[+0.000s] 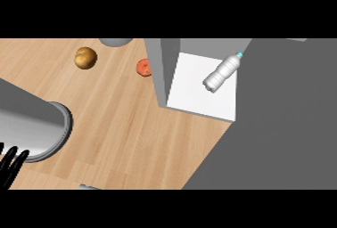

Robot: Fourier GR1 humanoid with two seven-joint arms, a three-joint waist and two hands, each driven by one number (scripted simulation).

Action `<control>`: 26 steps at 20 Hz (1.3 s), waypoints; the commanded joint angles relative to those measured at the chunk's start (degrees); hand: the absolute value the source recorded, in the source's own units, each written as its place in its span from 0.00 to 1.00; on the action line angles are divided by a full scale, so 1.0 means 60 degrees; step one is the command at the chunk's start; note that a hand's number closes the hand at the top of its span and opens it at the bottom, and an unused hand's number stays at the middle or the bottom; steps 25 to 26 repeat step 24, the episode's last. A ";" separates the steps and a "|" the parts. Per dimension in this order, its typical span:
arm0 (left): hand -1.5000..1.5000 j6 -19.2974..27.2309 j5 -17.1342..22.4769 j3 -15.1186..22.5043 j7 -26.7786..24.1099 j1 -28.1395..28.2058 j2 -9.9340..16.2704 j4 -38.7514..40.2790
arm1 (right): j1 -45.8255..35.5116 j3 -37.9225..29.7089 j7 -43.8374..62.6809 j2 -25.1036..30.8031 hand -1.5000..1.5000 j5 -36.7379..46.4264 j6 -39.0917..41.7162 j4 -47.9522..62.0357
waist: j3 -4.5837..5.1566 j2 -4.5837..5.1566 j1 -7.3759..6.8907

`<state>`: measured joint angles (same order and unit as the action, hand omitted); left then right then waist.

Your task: Pick up the bottled water, place it into the cabinet and close the cabinet

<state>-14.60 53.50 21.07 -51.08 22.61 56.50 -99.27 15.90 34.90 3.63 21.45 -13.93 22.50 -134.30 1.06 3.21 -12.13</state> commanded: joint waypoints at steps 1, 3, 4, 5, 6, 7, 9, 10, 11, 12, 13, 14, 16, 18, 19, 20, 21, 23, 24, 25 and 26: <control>0.00 -0.0338 0.0090 -0.0086 -0.0218 0.0197 -0.0002 0.0188 | -0.0804 -0.0471 0.0894 -0.1119 1.00 -0.0465 -0.1148 0.1509 | -0.0076 -0.0013 0.0040; 0.00 -0.0312 0.0118 -0.0150 -0.0158 0.0031 -0.0050 0.0247 | -0.1528 -0.0937 0.1170 -0.1445 1.00 -0.0567 -0.1400 0.2046 | -0.0075 -0.0028 0.0198; 0.00 -0.0402 0.0202 -0.0198 -0.0150 0.0141 0.0046 0.0130 | -0.1769 -0.1400 0.1362 -0.1571 1.00 -0.0658 -0.1700 0.2065 | -0.0081 -0.0085 0.0204; 0.00 -0.0394 0.0251 -0.0202 -0.0120 0.0105 -0.0028 0.0269 | -0.2167 -0.1528 0.1430 -0.1808 1.00 -0.0616 -0.1840 0.2519 | -0.0077 -0.0066 0.0219; 0.00 -0.0355 0.0258 -0.0158 -0.0005 0.0160 0.0028 0.0120 | -0.2533 -0.1833 0.1667 -0.1955 1.00 -0.0627 -0.2088 0.2767 | -0.0098 -0.0129 0.0332; 0.00 -0.0473 0.0271 -0.0256 -0.0043 0.0203 0.0132 0.0169 | -0.2904 -0.2067 0.1635 -0.2189 1.00 -0.0449 -0.2304 0.3190 | -0.0110 -0.0174 0.0354; 0.00 -0.0546 0.0392 -0.0302 -0.0037 0.0151 0.0038 0.0286 | -0.3818 -0.2583 0.1931 -0.2471 1.00 -0.0471 -0.2628 0.3831 | -0.0100 -0.0166 0.0406; 0.00 -0.0697 0.0328 -0.0256 -0.0034 0.0269 0.0144 0.0131 | -0.4268 -0.2871 0.2059 -0.2603 1.00 -0.0485 -0.2818 0.4338 | -0.0119 -0.0205 0.0363; 0.00 -0.0546 0.0249 -0.0124 0.0034 0.0167 -0.0057 0.0213 | -0.4839 -0.2853 0.2089 -0.2895 1.00 -0.0260 -0.3032 0.4826 | -0.0111 -0.0178 0.0421; 0.00 -0.0453 0.0443 -0.0209 0.0219 0.0166 0.0040 0.0063 | -0.5445 -0.3170 0.2243 -0.2856 1.00 -0.0423 -0.2923 0.5390 | -0.0145 -0.0188 0.0515; 0.00 -0.0571 0.0563 -0.0306 0.0210 0.0054 0.0031 0.0149 | -0.5918 -0.3274 0.2287 -0.2914 1.00 -0.0136 -0.3079 0.5838 | -0.0132 -0.0169 0.0508; 0.00 -0.0722 0.0497 -0.0389 0.0099 0.0036 0.0037 0.0361 | -0.6405 -0.3477 0.2430 -0.2968 1.00 -0.0142 -0.3154 0.6319 | -0.0129 -0.0218 0.0642; 0.00 -0.0698 0.0474 -0.0237 0.0174 0.0177 -0.0057 0.0200 | -0.7477 -0.3875 0.2412 -0.3056 1.00 -0.0138 -0.3144 0.7357 | -0.0151 -0.0232 0.0635; 0.00 -0.0723 0.0570 -0.0407 0.0265 0.0125 0.0031 0.0311 | -0.8508 -0.4167 0.2449 -0.3329 1.00 0.0011 -0.3493 0.8335 | -0.0156 -0.0279 0.0824; 0.00 -0.0796 0.0526 -0.0310 0.0202 0.0117 -0.0136 0.0336 | -0.8961 -0.4468 0.2369 -0.3218 1.00 -0.0026 -0.3442 0.8881 | -0.0154 -0.0255 0.0822; 0.00 -0.0885 0.0538 -0.0402 0.0118 0.0169 -0.0150 0.0508 | -0.9263 -0.4507 0.2165 -0.3208 1.00 0.0073 -0.3366 0.9354 | -0.0154 -0.0263 0.0826; 0.00 -0.0713 0.0479 -0.0483 0.0181 0.0066 -0.0113 0.0369 | -0.9372 -0.4583 0.2101 -0.3255 1.00 0.0008 -0.3314 0.9804 | -0.0167 -0.0264 0.0886; 0.00 -0.0949 0.0763 -0.0674 0.0347 0.0145 0.0090 0.0520 | -0.9926 -0.4748 0.2238 -0.3401 1.00 -0.0099 -0.3401 1.0074 | -0.0166 -0.0306 0.0977; 0.00 -0.0758 0.0368 -0.0439 0.0177 0.0319 -0.0125 0.0206 | -0.9907 -0.4795 0.2024 -0.3281 1.00 -0.0066 -0.3226 1.0349 | -0.0174 -0.0327 0.0929; 0.00 -0.0758 0.0368 -0.0439 0.0177 0.0319 -0.0125 0.0206 | -0.9907 -0.4795 0.2024 -0.3281 1.00 -0.0066 -0.3226 1.0349 | -0.0174 -0.0327 0.0929; 0.00 -0.0758 0.0368 -0.0439 0.0177 0.0319 -0.0125 0.0206 | -0.9907 -0.4795 0.2024 -0.3281 1.00 -0.0066 -0.3226 1.0349 | -0.0174 -0.0327 0.0929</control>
